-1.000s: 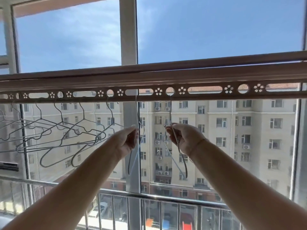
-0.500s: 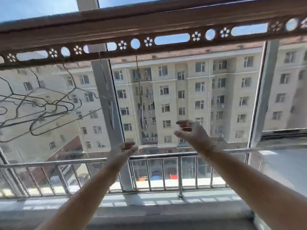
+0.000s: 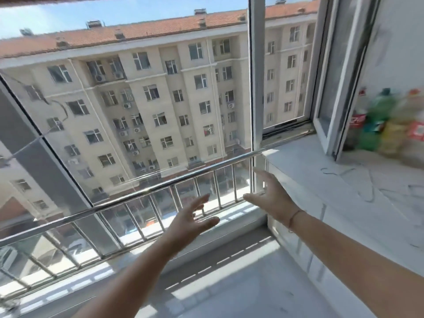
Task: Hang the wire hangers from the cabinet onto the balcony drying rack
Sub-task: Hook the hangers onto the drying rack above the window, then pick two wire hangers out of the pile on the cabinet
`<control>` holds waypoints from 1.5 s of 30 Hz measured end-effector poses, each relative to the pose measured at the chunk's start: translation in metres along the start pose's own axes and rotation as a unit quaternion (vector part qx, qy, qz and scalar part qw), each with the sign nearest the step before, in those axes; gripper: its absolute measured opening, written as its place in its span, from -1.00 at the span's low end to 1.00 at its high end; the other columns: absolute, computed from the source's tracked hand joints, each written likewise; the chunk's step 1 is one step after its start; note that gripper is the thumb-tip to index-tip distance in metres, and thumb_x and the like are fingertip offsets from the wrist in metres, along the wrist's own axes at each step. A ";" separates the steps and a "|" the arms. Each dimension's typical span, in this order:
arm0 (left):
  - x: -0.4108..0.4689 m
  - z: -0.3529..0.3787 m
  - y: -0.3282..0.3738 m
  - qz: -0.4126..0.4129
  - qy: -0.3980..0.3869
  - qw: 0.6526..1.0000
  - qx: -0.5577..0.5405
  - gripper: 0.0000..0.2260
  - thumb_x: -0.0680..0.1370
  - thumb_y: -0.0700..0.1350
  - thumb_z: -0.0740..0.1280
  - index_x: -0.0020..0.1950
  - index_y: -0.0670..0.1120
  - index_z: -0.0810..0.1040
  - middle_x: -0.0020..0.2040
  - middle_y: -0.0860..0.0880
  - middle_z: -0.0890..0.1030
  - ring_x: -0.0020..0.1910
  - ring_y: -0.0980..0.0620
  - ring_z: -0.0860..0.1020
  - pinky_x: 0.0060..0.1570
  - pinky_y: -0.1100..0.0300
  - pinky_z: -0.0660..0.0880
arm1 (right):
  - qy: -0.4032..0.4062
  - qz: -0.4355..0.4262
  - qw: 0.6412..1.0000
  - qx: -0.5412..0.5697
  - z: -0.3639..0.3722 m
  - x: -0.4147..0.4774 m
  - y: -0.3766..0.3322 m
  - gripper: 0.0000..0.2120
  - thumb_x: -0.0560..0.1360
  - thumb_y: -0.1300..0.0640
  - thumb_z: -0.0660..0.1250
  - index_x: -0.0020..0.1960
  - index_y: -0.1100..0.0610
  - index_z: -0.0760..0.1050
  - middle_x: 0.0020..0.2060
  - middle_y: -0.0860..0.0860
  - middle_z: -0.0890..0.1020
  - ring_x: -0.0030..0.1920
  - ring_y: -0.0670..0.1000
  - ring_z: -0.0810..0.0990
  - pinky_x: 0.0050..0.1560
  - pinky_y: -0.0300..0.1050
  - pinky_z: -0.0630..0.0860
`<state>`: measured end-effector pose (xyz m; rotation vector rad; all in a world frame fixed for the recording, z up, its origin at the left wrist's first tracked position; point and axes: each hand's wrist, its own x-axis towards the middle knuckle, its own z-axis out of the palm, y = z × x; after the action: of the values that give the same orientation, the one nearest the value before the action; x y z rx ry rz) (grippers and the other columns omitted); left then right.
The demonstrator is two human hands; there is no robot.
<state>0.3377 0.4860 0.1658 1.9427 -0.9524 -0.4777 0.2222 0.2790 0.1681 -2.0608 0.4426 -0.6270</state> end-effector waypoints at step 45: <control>0.340 0.536 0.119 -0.044 -0.330 0.942 -0.044 -0.67 0.46 -0.01 0.42 0.21 -0.01 0.55 0.12 0.10 0.61 0.14 0.16 0.54 0.14 0.21 0.46 | 0.056 0.394 0.867 -0.302 -0.352 -0.098 0.444 -0.86 0.38 0.06 0.36 -0.06 -0.03 0.59 -0.07 -0.10 0.54 0.10 0.00 0.45 -0.11 -0.17 0.16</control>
<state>0.1541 -0.1107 -0.0014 1.7672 -1.2272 -1.2540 -0.0942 -0.1357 -0.0731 -2.1324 1.6117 -0.0944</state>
